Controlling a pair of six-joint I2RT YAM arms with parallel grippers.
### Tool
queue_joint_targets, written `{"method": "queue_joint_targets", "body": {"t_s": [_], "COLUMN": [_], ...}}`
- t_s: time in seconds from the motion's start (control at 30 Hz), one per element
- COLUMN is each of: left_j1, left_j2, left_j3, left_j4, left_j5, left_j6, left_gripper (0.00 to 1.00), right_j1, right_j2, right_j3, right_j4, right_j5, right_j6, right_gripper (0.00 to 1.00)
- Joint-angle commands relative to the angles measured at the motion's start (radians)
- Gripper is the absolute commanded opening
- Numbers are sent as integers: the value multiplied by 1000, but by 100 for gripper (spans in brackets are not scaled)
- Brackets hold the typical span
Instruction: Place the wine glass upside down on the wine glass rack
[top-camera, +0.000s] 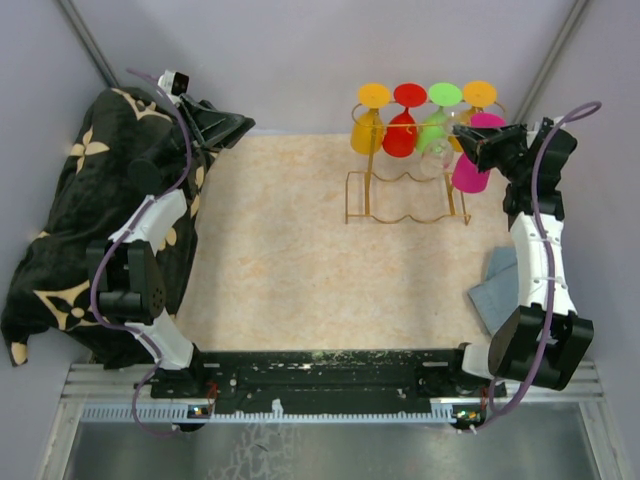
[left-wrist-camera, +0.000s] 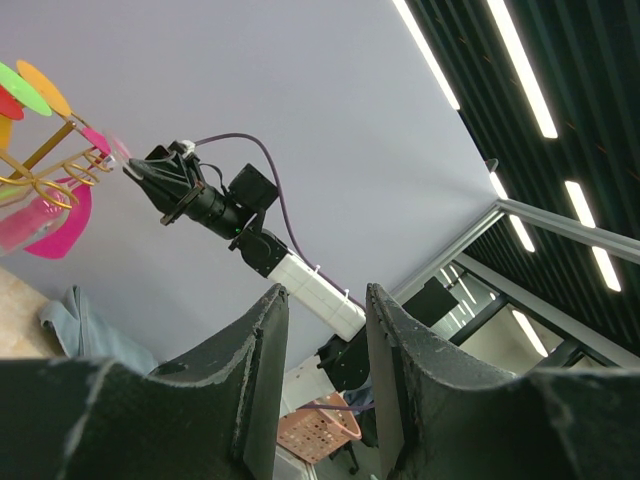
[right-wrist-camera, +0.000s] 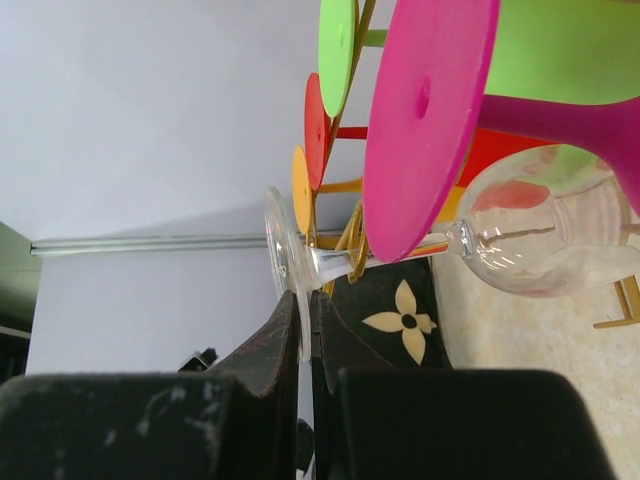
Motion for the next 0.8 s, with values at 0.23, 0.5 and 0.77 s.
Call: {"method": "queue_joint_targets", "body": {"t_s": [0.23, 0.5, 0.77], "left_j1": [7, 7, 6], "left_j2": [-17, -19, -19], "left_j3": [-5, -3, -10], "left_j4": [214, 214, 218], "left_j5": [9, 6, 6], "left_j6": [-2, -2, -2], "left_gripper": [43, 43, 43], "right_j1": [13, 32, 43], "right_j2": [8, 38, 46], "right_j3": [53, 86, 99], "right_j4": [67, 47, 29], "right_j5": [22, 44, 41], "right_j6": [-15, -33, -52], "right_gripper": [0, 0, 4]}}
